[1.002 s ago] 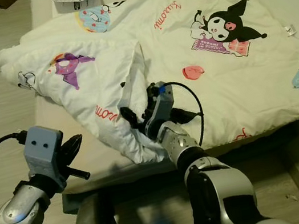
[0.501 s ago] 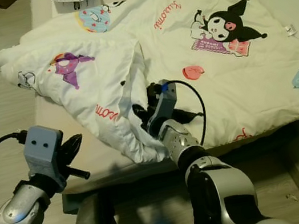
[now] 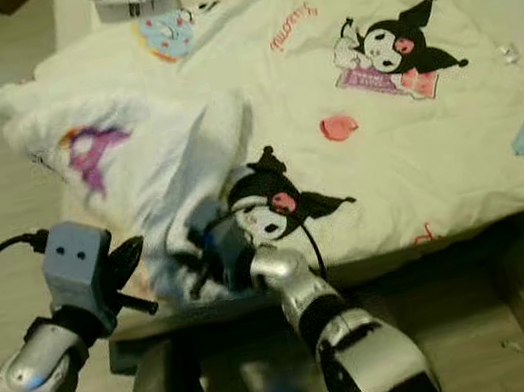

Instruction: Clean up the room

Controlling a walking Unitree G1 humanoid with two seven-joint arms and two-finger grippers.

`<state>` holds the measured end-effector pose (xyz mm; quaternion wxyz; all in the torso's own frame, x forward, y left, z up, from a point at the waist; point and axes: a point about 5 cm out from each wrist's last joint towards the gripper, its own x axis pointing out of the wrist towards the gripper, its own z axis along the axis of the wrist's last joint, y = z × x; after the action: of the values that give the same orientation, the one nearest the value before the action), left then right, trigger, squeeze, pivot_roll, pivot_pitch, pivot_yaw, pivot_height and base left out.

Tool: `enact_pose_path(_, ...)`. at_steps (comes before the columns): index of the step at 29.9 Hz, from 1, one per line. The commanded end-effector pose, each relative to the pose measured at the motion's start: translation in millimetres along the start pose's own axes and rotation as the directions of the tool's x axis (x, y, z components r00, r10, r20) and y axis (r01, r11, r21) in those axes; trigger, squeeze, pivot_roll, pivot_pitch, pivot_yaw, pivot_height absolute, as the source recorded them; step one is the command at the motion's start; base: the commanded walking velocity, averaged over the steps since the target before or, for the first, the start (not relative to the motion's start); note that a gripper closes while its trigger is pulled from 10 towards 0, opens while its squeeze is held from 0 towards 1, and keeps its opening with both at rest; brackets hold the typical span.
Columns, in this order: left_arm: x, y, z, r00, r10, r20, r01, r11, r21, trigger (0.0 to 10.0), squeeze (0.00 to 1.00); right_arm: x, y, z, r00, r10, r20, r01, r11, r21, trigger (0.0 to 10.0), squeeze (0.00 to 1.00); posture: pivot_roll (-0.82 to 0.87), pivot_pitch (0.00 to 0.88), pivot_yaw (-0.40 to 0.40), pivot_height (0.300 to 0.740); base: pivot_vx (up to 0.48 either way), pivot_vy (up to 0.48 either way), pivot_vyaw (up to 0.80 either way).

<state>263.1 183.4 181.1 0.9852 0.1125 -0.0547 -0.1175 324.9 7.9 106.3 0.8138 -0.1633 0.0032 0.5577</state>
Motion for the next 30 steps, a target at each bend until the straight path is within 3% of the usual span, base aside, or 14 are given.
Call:
enact_pose_path(1, -4.0, -4.8, -6, 1.000, -0.010, -0.028, 0.010, 1.000, -0.007, 10.0, 0.00, 5.8, 22.3, -8, 0.994, 0.103, -0.026, -0.104, 0.994, -0.041, 0.0, 0.00, 0.19, 0.383, -0.014, 0.541, 0.000, 0.000, 0.00)
enact_pose_path(9, -2.0, -10.9, -5, 1.000, -0.021, -0.018, 0.021, 1.000, -0.020, 10.0, 0.00, -2.0, 32.1, -24, 0.981, 0.150, -0.121, -0.171, 0.968, -0.183, 0.0, 0.00, 0.18, 0.383, -0.014, 0.541, 0.000, 0.000, 0.00)
enact_pose_path(10, -0.1, -13.1, -3, 1.000, -0.027, -0.005, 0.027, 0.999, -0.026, 10.0, 0.00, -3.4, 34.3, -26, 0.980, 0.154, -0.128, -0.179, 0.960, -0.215, 2.5, 0.00, 0.18, 0.383, -0.014, 0.541, 0.000, 0.000, 0.00)
enact_pose_path(11, 1.7, -15.3, 0, 0.999, -0.037, 0.009, 0.037, 0.999, -0.026, 10.0, 0.00, -3.4, 34.6, -25, 0.983, 0.144, -0.117, -0.168, 0.960, -0.226, 10.0, 0.00, 0.18, 0.383, -0.014, 0.541, 0.000, 0.000, 0.00)
enact_pose_path(16, 3.5, -17.4, 3, 0.999, -0.046, 0.021, 0.046, 0.999, -0.026, 10.0, 0.00, -1.5, 30.5, -20, 0.993, 0.096, -0.069, -0.108, 0.975, -0.196, 10.0, 0.00, 0.18, 0.379, -0.015, 0.541, 0.000, 0.000, 0.00)
enact_pose_path(18, 4.1, -15.0, 2, 0.999, -0.033, 0.020, 0.033, 0.999, -0.019, 10.0, 0.00, 1.9, 4.8, -4, 0.992, -0.121, 0.031, 0.121, 0.993, 0.015, 10.0, 0.00, 0.18, 0.380, -0.013, 0.541, 0.000, 0.000, 0.00)
enact_pose_path(20, 4.1, -9.4, 2, 1.000, -0.004, 0.015, 0.004, 1.000, -0.007, 10.0, 0.00, -3.9, -29.8, 6, 0.919, -0.393, 0.037, 0.363, 0.878, 0.312, 10.0, 0.00, 0.18, 0.380, -0.013, 0.541, 0.000, 0.000, 0.00)
enact_pose_path(21, 4.1, -9.4, 2, 1.000, -0.004, 0.015, 0.004, 1.000, -0.007, 10.0, 0.00, -3.9, -29.8, 6, 0.919, -0.393, 0.037, 0.363, 0.878, 0.312, 10.0, 0.00, 0.18, 0.380, -0.013, 0.541, 0.000, 0.000, 0.00)
enact_pose_path(23, 3.9, -5.0, 1, 1.000, 0.019, 0.013, -0.019, 1.000, -0.004, 10.0, 0.00, -8.5, -45.2, 11, 0.878, -0.478, 0.029, 0.412, 0.784, 0.464, 10.0, 0.00, 0.18, 0.382, -0.015, 0.541, 0.000, 0.000, 0.00)
enact_pose_path(24, 3.5, -3.0, 1, 1.000, 0.028, 0.013, -0.028, 1.000, -0.003, 10.0, 0.00, -8.0, -47.3, 14, 0.883, -0.466, 0.045, 0.372, 0.757, 0.537, 10.0, 0.00, 0.18, 0.383, -0.014, 0.541, 0.000, 0.000, 0.00)
enact_pose_path(25, 3.1, -1.3, 1, 0.999, 0.035, 0.012, -0.035, 0.999, -0.002, 10.0, 0.00, -6.0, -47.3, 17, 0.897, -0.436, 0.079, 0.303, 0.733, 0.609, 10.0, 0.06, 0.18, 0.383, -0.014, 0.541, 0.000, 0.000, 0.00)
enact_pose_path(26, 2.7, 0.0, 0, 0.999, 0.040, 0.010, -0.040, 0.999, -0.002, 10.0, 0.00, -3.4, -45.1, 21, 0.911, -0.394, 0.123, 0.226, 0.725, 0.650, 10.0, 1.00, 0.17, 0.384, -0.014, 0.541, 0.000, 0.000, 0.00)
enact_pose_path(28, 2.4, 0.5, 0, 0.999, 0.043, 0.009, -0.043, 0.999, -0.001, 10.0, 0.00, -1.8, -43.3, 23, 0.918, -0.367, 0.152, 0.178, 0.722, 0.668, 10.0, 1.00, 0.17, 0.384, -0.014, 0.541, 0.000, 0.000, 0.00)
enact_pose_path(30, 2.1, 1.2, 0, 0.999, 0.045, 0.007, -0.045, 0.999, -0.001, 10.0, 0.00, 2.7, -33.4, 25, 0.946, -0.252, 0.204, 0.060, 0.753, 0.655, 10.0, 1.00, 0.17, 0.384, -0.013, 0.541, 0.000, 0.000, 0.00)
